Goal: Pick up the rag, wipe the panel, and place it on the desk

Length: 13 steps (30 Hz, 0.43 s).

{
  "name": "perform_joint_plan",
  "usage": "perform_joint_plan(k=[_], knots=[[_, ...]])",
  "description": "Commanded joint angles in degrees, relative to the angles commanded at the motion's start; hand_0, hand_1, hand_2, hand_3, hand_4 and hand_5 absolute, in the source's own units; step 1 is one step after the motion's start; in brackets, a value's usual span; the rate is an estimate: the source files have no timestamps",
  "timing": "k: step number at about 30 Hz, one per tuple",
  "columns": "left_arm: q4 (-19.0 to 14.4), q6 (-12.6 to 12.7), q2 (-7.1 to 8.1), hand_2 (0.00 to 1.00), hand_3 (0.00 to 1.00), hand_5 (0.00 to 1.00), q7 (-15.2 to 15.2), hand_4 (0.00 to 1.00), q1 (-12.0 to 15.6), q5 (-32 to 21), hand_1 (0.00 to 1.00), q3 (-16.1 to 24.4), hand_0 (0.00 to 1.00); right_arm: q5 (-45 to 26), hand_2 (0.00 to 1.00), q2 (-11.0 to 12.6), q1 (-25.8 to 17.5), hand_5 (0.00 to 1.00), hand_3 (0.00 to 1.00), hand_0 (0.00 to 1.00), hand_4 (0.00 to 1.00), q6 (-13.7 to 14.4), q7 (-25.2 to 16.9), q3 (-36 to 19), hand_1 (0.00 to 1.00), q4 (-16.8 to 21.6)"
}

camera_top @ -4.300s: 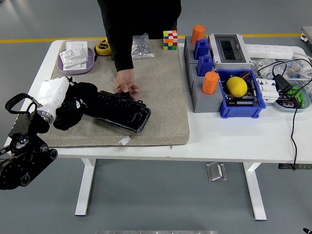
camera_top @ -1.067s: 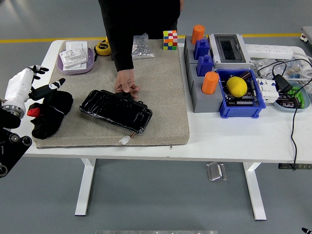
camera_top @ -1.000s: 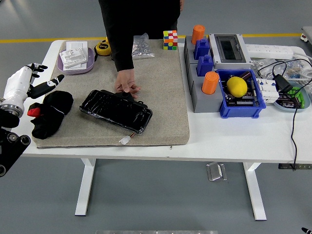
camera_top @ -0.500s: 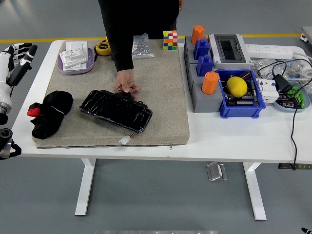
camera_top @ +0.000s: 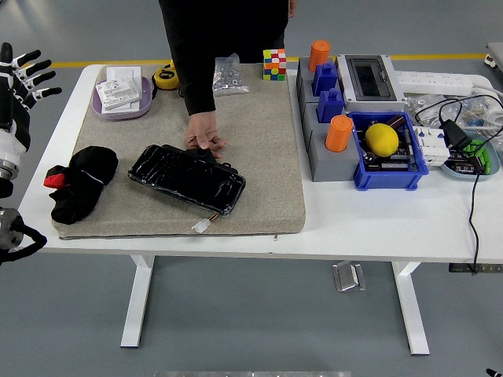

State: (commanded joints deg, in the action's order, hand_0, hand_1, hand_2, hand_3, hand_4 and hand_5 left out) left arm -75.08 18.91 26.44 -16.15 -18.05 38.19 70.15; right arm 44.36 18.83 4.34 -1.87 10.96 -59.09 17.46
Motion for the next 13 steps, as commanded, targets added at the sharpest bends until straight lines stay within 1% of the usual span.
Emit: perform_joint_plan(k=[5, 6, 10, 13], knots=[[-0.9, -1.9, 0.87, 0.688, 0.683, 0.900, -0.5, 0.916, 0.5, -3.2, 0.688, 1.0, 0.590, -0.2, 0.649, 0.0, 0.0, 0.524, 0.575, 0.691, 0.997, 0.1, 0.1, 0.4, 0.576, 0.0], [-1.0, -2.2, 0.98, 0.695, 0.685, 0.858, -0.6, 0.902, 0.6, -3.9, 0.707, 1.1, 0.688, -0.2, 0.649, 0.0, 0.0, 0.523, 0.575, 0.692, 0.997, 0.1, 0.1, 0.4, 0.576, 0.0], [-1.4, -3.0, 1.35, 0.695, 0.685, 0.858, -0.6, 0.902, 0.9, -5.5, 0.707, 1.7, 0.688, -0.3, 0.649, 0.0, 0.1, 0.523, 0.575, 0.692, 0.997, 0.1, 0.1, 0.7, 0.576, -0.1], [-1.6, -3.5, 1.87, 0.695, 0.685, 0.858, -0.4, 0.902, 0.9, -6.9, 0.707, 1.3, 0.688, -0.4, 0.649, 0.0, 0.2, 0.523, 0.575, 0.692, 0.997, 0.1, 0.1, 1.0, 0.576, -0.1]])
